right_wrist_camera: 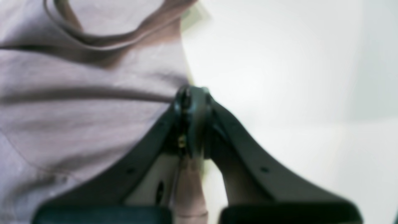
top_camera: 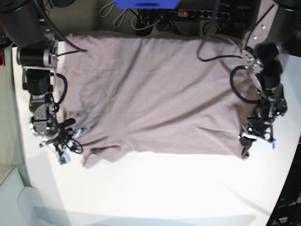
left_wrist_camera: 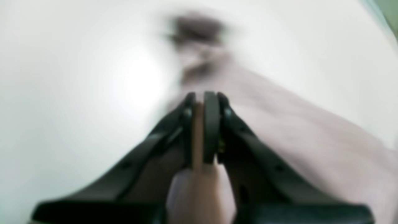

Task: Layout the t-shirt on the table in an organized manner, then fold the t-shirt properly
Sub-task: 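Grasp the hem with the left gripper and pull it taut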

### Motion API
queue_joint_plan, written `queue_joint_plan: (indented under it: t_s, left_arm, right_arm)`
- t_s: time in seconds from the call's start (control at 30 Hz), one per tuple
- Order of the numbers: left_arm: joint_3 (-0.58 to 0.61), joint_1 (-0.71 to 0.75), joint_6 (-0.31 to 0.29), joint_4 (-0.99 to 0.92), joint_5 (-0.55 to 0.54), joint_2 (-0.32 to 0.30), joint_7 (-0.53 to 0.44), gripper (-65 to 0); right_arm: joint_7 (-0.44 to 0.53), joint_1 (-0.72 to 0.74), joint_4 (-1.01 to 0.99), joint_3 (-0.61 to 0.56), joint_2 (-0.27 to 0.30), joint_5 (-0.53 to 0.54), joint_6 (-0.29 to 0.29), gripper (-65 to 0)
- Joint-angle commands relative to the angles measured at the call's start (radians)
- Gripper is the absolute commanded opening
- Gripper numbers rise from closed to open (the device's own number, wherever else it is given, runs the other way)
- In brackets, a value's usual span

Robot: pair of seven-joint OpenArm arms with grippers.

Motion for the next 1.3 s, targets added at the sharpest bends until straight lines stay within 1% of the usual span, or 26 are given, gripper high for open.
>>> queue_joint_plan:
  t_s: [0.0, 0.1, 0.27, 0.33, 0.4, 0.47, 0.5, 0.6, 0.63, 0.7, 0.73, 0.77, 0.8, 0.83, 0.93, 1.0, 1.2, 1.27]
  left_arm:
    - [0.002, -0.052, -0.014, -0.016, -0.02, -0.03, -0.054, -60.0]
    - [0.002, -0.086, -0.014, -0.027, -0.018, -0.081, -0.064, -60.0]
    - [0.002, -0.136, -0.014, -0.021, -0.018, -0.132, -0.063, -60.0]
    - [0.001, -0.152, -0.014, -0.019, -0.027, -0.141, -0.02, -60.0]
    - [-0.002, -0.161, -0.014, -0.007, -0.027, -0.139, 0.049, -60.0]
    - [-0.004, -0.159, -0.015, 0.036, -0.027, -0.125, 0.097, -60.0]
    - [-0.004, -0.158, -0.021, 0.06, -0.027, -0.106, 0.12, -60.0]
    - [0.002, -0.132, -0.023, 0.135, -0.027, -0.012, 0.169, -60.0]
    - [0.002, -0.118, -0.015, 0.175, -0.02, 0.019, 0.184, -60.0]
    - [0.004, -0.09, -0.014, 0.26, -0.017, 0.074, 0.204, -59.8]
    - [0.004, -0.078, -0.012, 0.297, -0.015, 0.091, 0.213, -59.7]
    - [0.004, -0.069, -0.003, 0.327, -0.004, 0.106, 0.226, -59.6]
    - [0.004, -0.064, 0.022, 0.35, 0.016, 0.118, 0.235, -58.3]
    - [0.004, -0.061, 0.052, 0.375, 0.036, 0.131, 0.239, -54.9]
    - [0.004, -0.046, 0.105, 0.415, 0.065, 0.142, 0.244, -42.7]
    - [0.002, -0.03, 0.109, 0.429, 0.065, 0.142, 0.236, -38.7]
    - [0.002, -0.034, 0.112, 0.416, 0.065, 0.143, 0.23, -37.9]
    - [0.007, -0.043, 0.112, 0.409, 0.066, 0.145, 0.203, -37.9]
  right_arm:
    - [-0.082, 0.005, -0.006, 0.007, 0.021, -0.041, -0.01, -65.0]
    - [-0.054, 0.004, -0.009, 0.051, 0.029, -0.043, -0.01, -65.0]
    - [-0.053, 0.002, -0.009, 0.067, 0.035, -0.046, -0.01, -65.0]
    - [-0.054, 0.002, -0.006, 0.067, 0.03, -0.046, -0.01, -65.0]
    - [-0.054, 0.002, -0.006, 0.067, 0.027, -0.046, -0.01, -65.0]
    - [-0.054, 0.002, -0.007, 0.067, 0.019, -0.046, -0.01, -65.0]
    - [-0.054, 0.002, -0.007, 0.067, 0.013, -0.046, -0.01, -65.0]
    - [-0.054, 0.001, -0.007, 0.064, 0.007, -0.046, -0.01, -65.0]
    - [-0.054, 0.001, -0.007, 0.064, 0.007, -0.046, -0.01, -65.0]
    - [-0.054, -0.001, -0.007, 0.064, 0.007, -0.046, -0.01, -65.0]
    - [-0.054, -0.001, -0.009, 0.064, 0.006, -0.046, -0.01, -65.0]
    - [-0.054, -0.001, -0.009, 0.064, 0.006, -0.046, -0.01, -65.0]
    - [-0.054, -0.001, -0.009, 0.064, 0.006, -0.046, -0.01, -65.0]
    - [-0.054, -0.001, -0.009, 0.064, 0.006, -0.046, -0.01, -65.0]
    - [-0.054, -0.001, -0.007, 0.064, 0.006, -0.044, -0.008, -65.0]
    - [-0.054, -0.001, -0.007, 0.064, 0.006, -0.044, -0.008, -65.0]
    - [-0.054, -0.001, -0.009, 0.064, 0.006, -0.041, -0.008, -65.0]
    - [-0.053, -0.012, -0.004, 0.064, 0.006, -0.041, -0.008, -65.0]
